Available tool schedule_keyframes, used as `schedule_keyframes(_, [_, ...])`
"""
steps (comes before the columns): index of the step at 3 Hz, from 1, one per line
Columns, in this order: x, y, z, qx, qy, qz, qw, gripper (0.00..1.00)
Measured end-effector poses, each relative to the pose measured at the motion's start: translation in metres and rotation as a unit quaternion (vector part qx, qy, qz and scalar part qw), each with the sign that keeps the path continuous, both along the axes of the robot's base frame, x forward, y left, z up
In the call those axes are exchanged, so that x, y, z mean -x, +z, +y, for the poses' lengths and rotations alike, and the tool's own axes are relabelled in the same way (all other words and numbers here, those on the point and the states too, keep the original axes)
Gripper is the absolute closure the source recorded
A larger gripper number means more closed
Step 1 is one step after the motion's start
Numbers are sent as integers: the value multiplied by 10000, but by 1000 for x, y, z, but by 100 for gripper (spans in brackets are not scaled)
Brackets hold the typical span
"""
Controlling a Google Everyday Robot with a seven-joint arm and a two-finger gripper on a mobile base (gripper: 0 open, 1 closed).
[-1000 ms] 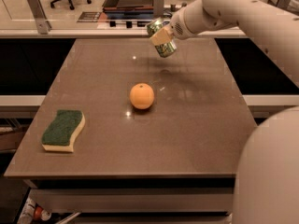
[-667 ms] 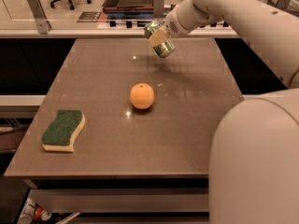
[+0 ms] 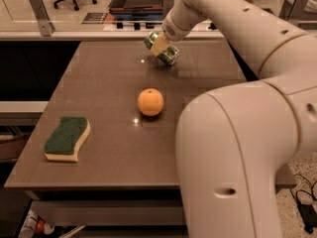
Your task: Knock green can over
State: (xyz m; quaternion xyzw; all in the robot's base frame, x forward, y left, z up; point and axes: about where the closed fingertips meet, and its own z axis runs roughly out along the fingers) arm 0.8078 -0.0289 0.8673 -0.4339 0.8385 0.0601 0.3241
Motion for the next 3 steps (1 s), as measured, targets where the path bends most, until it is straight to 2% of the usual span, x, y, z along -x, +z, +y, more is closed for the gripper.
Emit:
schedule_keyframes(1, [-3, -22, 18, 393, 234, 319, 9984, 100])
schedule_keyframes(2, [-5, -31, 28, 486, 373, 450, 9971, 100])
schedule_keyframes(3, [-5, -29, 28, 486, 373, 449, 9971, 82])
